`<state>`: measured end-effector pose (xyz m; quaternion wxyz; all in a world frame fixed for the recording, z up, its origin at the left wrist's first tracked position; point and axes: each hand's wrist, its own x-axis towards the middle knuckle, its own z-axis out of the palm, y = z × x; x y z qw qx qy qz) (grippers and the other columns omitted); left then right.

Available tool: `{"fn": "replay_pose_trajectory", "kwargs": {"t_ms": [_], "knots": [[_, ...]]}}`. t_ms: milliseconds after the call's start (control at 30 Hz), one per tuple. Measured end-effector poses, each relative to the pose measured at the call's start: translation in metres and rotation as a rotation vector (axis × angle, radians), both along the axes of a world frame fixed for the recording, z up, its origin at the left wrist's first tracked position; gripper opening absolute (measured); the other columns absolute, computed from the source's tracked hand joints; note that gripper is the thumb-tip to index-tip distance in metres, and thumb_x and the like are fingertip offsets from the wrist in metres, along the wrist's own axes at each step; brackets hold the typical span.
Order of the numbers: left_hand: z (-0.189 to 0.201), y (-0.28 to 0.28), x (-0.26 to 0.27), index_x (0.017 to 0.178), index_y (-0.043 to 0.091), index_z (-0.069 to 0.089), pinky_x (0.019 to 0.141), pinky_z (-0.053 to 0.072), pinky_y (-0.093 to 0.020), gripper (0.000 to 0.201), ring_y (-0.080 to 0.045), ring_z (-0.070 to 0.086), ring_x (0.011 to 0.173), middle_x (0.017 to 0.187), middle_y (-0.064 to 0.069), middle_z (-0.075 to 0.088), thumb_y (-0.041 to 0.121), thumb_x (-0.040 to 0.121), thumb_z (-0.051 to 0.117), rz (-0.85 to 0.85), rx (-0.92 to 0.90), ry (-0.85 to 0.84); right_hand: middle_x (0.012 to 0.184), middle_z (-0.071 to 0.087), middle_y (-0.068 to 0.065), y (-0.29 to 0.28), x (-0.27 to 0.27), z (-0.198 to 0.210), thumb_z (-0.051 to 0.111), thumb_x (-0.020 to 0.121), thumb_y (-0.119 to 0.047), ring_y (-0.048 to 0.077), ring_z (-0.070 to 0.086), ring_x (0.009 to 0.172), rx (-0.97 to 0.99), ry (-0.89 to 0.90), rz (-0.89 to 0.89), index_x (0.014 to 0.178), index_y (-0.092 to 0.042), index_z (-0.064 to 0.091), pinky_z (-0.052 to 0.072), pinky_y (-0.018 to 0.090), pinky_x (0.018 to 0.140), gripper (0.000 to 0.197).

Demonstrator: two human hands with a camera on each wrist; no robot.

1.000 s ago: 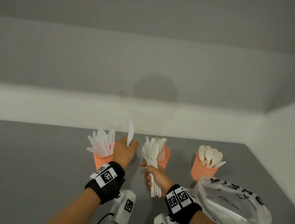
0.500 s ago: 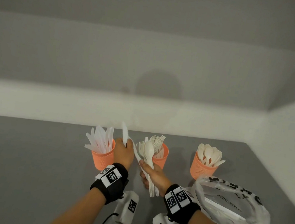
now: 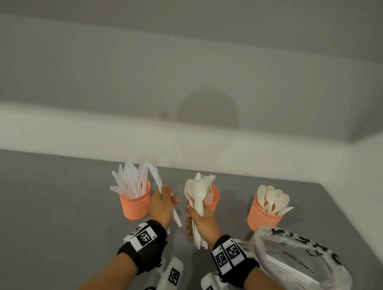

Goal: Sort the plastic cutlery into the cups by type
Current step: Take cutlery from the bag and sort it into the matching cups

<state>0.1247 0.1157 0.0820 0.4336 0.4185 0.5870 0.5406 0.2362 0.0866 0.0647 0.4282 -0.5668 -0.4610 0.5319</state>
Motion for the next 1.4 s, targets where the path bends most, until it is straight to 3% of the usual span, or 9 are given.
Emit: {"fn": "replay_pose_trajectory", "kwargs": {"t_ms": [200, 467, 633, 733, 900, 1000, 1100, 1233, 1400], "knots": [[0.026, -0.003, -0.010, 0.078, 0.013, 0.053, 0.035, 0.028, -0.016, 0.020, -0.005, 0.035, 0.034, 0.051, 0.003, 0.037, 0.028, 0.092, 0.051, -0.162, 0.014, 0.059, 0.097, 0.066, 0.004, 0.001, 0.009, -0.002, 0.053, 0.089, -0.023, 0.024, 0.062, 0.086, 0.139, -0.505, -0.152, 0.124, -0.022, 0.050, 0.043, 0.026, 0.072, 0.035], [0.022, -0.012, 0.014, 0.073, 0.014, 0.057, 0.035, 0.034, -0.010, 0.020, 0.002, 0.044, 0.034, 0.051, 0.005, 0.051, 0.025, 0.078, 0.073, -0.180, -0.103, -0.168, 0.094, 0.063, 0.003, -0.013, -0.009, 0.011, 0.047, 0.089, -0.017, 0.020, 0.057, 0.077, 0.248, -0.811, -0.031, 0.125, -0.016, 0.038, 0.041, 0.028, 0.066, 0.037], [0.022, -0.005, 0.009, 0.072, 0.008, 0.057, 0.035, 0.037, -0.012, 0.014, -0.004, 0.053, 0.035, 0.048, 0.002, 0.058, 0.011, 0.082, 0.066, -0.271, -0.133, -0.214, 0.095, 0.067, 0.004, -0.013, -0.010, 0.009, 0.056, 0.084, -0.009, 0.020, 0.065, 0.086, 0.246, -0.525, 0.103, 0.121, -0.017, 0.049, 0.053, 0.031, 0.075, 0.038], [0.023, -0.003, 0.003, 0.066, 0.009, 0.052, 0.032, 0.030, -0.014, 0.023, -0.006, 0.041, 0.028, 0.039, 0.003, 0.049, 0.013, 0.085, 0.063, -0.392, -0.132, -0.173, 0.064, 0.059, 0.004, -0.010, 0.000, 0.019, 0.055, 0.084, -0.003, 0.013, 0.057, 0.051, -0.015, -0.131, 0.221, 0.090, -0.015, 0.058, 0.049, 0.025, 0.051, 0.014], [0.030, -0.003, 0.004, 0.069, 0.009, 0.058, 0.032, 0.030, -0.012, 0.023, -0.005, 0.045, 0.030, 0.049, -0.001, 0.055, 0.022, 0.087, 0.062, -0.473, -0.124, -0.205, 0.039, 0.041, -0.002, -0.015, 0.000, 0.026, 0.047, 0.091, -0.012, 0.011, 0.040, 0.033, -0.212, 0.148, 0.261, 0.077, -0.012, 0.052, 0.037, 0.019, 0.041, 0.014], [0.027, 0.002, 0.001, 0.068, 0.011, 0.053, 0.034, 0.025, -0.015, 0.039, -0.007, 0.033, 0.031, 0.047, 0.003, 0.040, 0.045, 0.085, 0.058, -0.306, -0.129, -0.183, 0.043, 0.030, -0.003, -0.011, -0.005, 0.019, 0.046, 0.092, -0.017, 0.009, 0.027, 0.031, -0.130, 0.102, 0.077, 0.067, -0.015, 0.043, 0.025, 0.016, 0.037, 0.025], [0.025, 0.002, -0.004, 0.078, 0.012, 0.054, 0.044, 0.029, -0.020, 0.030, -0.010, 0.038, 0.045, 0.056, 0.002, 0.043, 0.040, 0.086, 0.059, -0.111, -0.110, -0.124, 0.048, 0.033, 0.000, -0.003, -0.003, 0.009, 0.049, 0.091, -0.018, 0.008, 0.028, 0.030, -0.027, -0.027, -0.082, 0.065, -0.014, 0.042, 0.025, 0.018, 0.036, 0.028], [0.023, -0.007, 0.005, 0.062, 0.014, 0.053, 0.046, 0.031, -0.022, 0.029, -0.009, 0.042, 0.045, 0.054, 0.003, 0.048, 0.029, 0.085, 0.064, -0.153, -0.033, -0.013, 0.075, 0.059, 0.009, 0.004, -0.003, 0.004, 0.052, 0.088, -0.011, 0.017, 0.055, 0.068, 0.095, -0.232, -0.101, 0.084, -0.016, 0.060, 0.044, 0.029, 0.065, 0.010], [0.013, -0.011, 0.016, 0.065, 0.009, 0.065, 0.067, 0.054, -0.032, 0.024, -0.022, 0.066, 0.068, 0.073, -0.012, 0.069, 0.022, 0.086, 0.064, -0.237, -0.004, 0.087, 0.106, 0.066, -0.005, 0.005, -0.008, 0.004, 0.058, 0.090, -0.019, 0.009, 0.060, 0.102, 0.204, -0.221, -0.019, 0.124, -0.018, 0.058, 0.047, 0.018, 0.086, 0.034]]}}
